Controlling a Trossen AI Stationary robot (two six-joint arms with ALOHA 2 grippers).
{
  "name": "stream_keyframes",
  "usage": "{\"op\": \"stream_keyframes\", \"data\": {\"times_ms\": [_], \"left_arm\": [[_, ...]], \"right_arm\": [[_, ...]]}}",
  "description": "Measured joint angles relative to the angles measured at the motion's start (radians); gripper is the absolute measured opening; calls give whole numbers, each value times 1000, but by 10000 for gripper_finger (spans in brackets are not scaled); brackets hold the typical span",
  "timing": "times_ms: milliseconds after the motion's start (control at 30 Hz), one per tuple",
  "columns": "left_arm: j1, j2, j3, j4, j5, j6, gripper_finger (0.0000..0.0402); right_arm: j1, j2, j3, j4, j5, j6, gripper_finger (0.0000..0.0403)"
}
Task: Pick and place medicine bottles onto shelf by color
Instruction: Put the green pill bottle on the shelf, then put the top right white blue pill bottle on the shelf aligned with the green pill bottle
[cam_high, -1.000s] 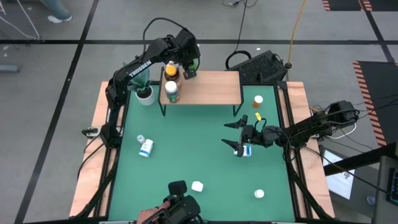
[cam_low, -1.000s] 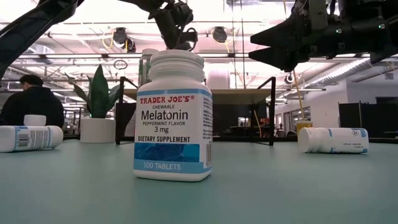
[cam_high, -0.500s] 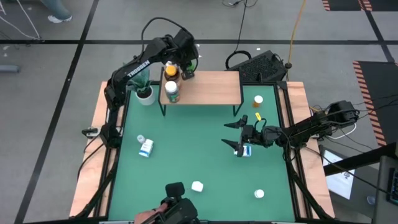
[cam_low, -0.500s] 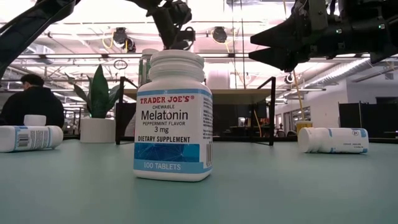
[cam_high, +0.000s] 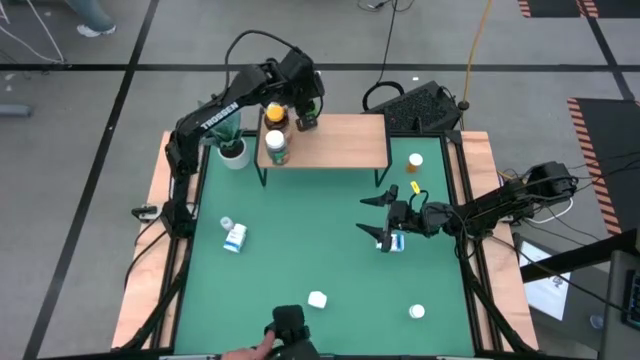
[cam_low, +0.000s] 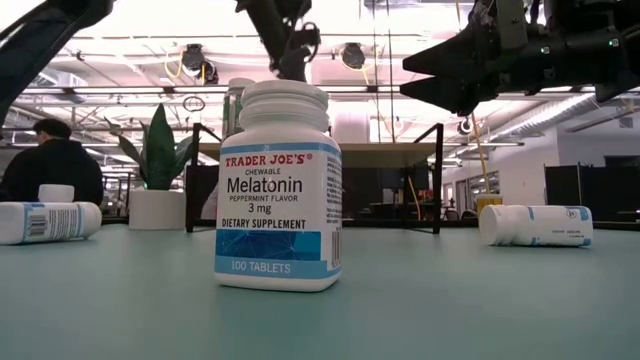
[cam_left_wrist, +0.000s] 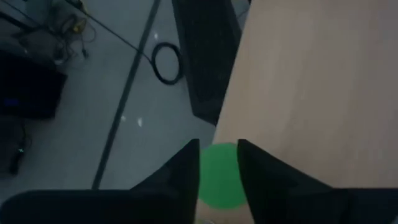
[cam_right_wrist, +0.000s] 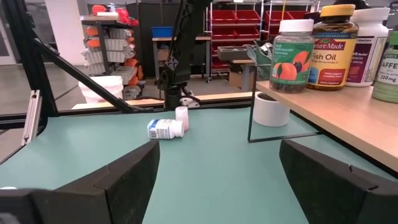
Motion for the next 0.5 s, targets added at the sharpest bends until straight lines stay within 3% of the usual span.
{"op": "stream_keyframes", "data": {"times_ms": [267, 500], "left_arm": [[-41, -98, 0, -15, -106, -20, 209], [-97, -248, 0, -181, -115, -130, 224]], "right_arm": [[0, 0, 0, -12, -1, 11, 325], [0, 0, -1, -13, -10, 10, 325]]}}
